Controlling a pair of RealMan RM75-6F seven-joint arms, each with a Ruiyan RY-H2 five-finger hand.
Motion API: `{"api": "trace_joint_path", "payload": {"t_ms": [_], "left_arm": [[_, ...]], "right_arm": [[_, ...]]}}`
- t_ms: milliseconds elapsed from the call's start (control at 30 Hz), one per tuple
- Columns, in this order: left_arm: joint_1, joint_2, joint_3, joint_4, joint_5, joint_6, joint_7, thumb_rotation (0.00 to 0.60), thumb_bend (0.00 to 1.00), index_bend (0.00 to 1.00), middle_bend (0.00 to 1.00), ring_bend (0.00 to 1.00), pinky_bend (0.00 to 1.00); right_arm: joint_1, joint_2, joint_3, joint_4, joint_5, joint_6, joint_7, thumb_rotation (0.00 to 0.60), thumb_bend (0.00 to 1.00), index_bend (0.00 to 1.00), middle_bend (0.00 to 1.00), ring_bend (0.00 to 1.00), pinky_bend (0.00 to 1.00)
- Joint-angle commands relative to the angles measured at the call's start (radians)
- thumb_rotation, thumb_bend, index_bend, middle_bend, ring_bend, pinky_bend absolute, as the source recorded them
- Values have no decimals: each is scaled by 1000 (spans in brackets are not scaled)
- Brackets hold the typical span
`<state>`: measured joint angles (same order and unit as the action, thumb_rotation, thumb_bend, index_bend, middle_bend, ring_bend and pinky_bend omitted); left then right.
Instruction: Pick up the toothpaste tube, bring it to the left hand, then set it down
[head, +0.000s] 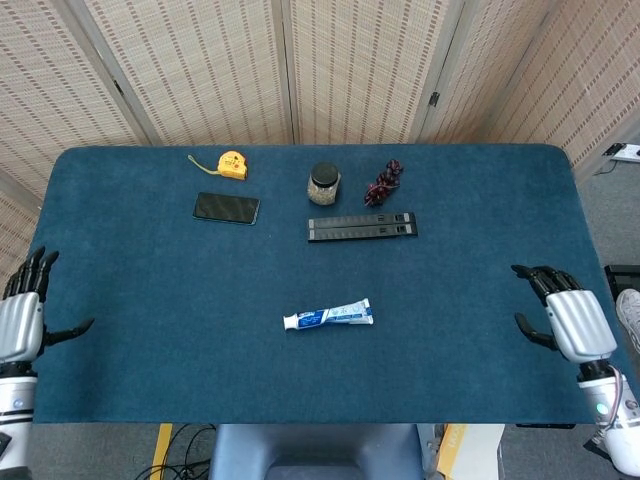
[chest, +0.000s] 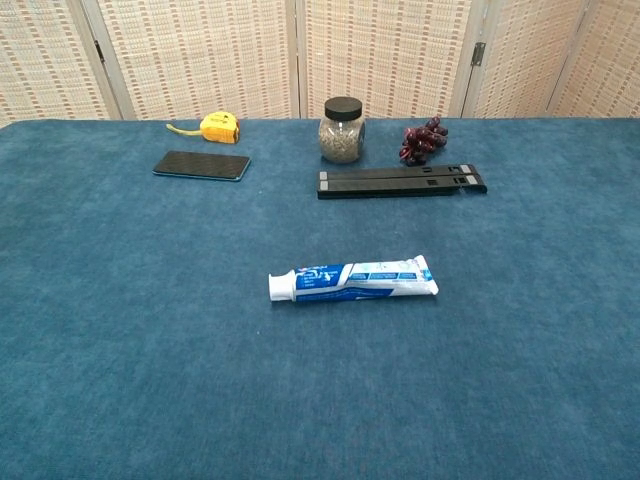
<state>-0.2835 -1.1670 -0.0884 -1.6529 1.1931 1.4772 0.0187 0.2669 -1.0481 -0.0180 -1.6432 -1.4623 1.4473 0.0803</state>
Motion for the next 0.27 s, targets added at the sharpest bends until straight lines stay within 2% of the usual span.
{"api": "trace_joint_path", "payload": {"t_ms": [33, 267], "left_arm": [[38, 10, 34, -39, 46, 35, 30, 600, 74, 76, 21, 2, 133], [87, 2, 63, -72, 143, 93, 76, 600, 74, 76, 21, 2, 134]], "right_arm": [[-39, -5, -18, 7, -22, 31, 12, 600, 368, 170, 309, 202, 226], [-82, -18, -21, 14, -68, 73, 25, 600, 330, 203, 328, 213, 226]]}}
